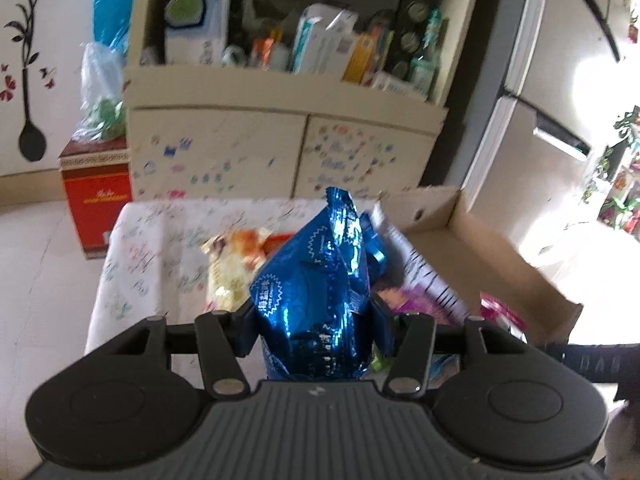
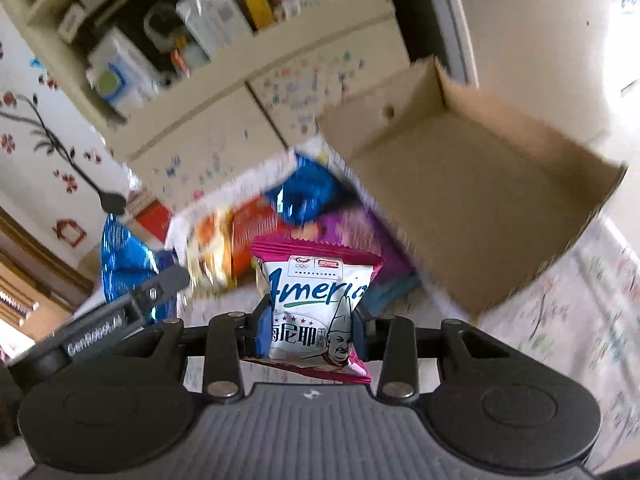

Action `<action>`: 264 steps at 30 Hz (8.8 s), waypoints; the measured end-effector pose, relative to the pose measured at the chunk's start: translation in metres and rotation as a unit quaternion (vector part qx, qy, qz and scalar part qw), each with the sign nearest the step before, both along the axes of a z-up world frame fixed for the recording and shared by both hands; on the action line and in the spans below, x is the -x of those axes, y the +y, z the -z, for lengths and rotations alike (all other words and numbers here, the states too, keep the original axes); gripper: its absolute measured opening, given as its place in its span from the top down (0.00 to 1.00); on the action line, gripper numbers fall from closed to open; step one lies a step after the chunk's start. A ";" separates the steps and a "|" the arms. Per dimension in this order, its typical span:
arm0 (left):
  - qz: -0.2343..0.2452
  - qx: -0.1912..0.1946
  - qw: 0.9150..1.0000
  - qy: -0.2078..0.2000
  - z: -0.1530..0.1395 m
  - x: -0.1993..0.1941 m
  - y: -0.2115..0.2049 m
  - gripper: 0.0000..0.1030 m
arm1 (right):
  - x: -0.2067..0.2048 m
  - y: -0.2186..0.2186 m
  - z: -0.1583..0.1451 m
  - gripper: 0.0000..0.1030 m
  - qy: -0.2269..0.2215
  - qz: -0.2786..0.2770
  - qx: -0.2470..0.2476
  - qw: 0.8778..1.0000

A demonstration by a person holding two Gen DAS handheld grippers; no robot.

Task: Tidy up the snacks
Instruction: 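Lift both held packets and carry them over the cardboard box, then open both tools to drop the packets into the cardboard box, then move both tools back toward the remaining snacks on the table, then grasp the purple chip bag with right tool while left tool grasps green Ameria pack, then lift both held packets and carry them over the cardboard box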

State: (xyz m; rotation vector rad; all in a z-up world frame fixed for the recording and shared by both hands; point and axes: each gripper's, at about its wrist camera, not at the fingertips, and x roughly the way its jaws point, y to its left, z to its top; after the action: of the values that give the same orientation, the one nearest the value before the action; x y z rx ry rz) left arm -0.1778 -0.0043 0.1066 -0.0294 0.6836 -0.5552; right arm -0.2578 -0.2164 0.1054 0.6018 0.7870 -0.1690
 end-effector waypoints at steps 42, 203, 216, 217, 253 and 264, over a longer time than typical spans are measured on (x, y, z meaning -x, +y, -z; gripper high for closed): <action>0.214 0.034 0.975 0.051 0.026 -0.021 -0.181 0.27 | -0.019 -0.130 0.001 0.47 0.022 0.225 -0.017 0.974; 0.135 -0.134 0.979 0.077 0.093 -0.003 -0.071 0.24 | 0.039 0.038 0.063 0.34 0.143 -0.073 0.056 0.985; 0.096 -0.149 0.982 0.063 0.095 0.001 -0.070 0.50 | 0.038 0.038 0.064 0.37 0.141 -0.071 0.051 0.986; 0.090 -0.145 0.983 0.061 0.093 0.003 -0.067 0.50 | 0.038 0.039 0.063 0.38 0.140 -0.072 0.052 0.986; -0.011 -0.092 0.995 0.040 0.063 0.037 0.003 0.50 | 0.026 0.027 0.070 0.35 0.121 -0.042 -0.027 0.991; -0.020 -0.098 0.994 0.048 0.070 0.035 0.006 0.50 | 0.007 0.073 0.083 0.30 0.148 -0.120 0.100 0.977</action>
State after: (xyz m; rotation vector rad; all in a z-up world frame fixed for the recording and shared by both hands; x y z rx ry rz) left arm -0.2130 0.0019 0.0365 0.1149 0.8276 -0.4480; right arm -0.2649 -0.1433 0.0222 0.2896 1.1087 -0.1157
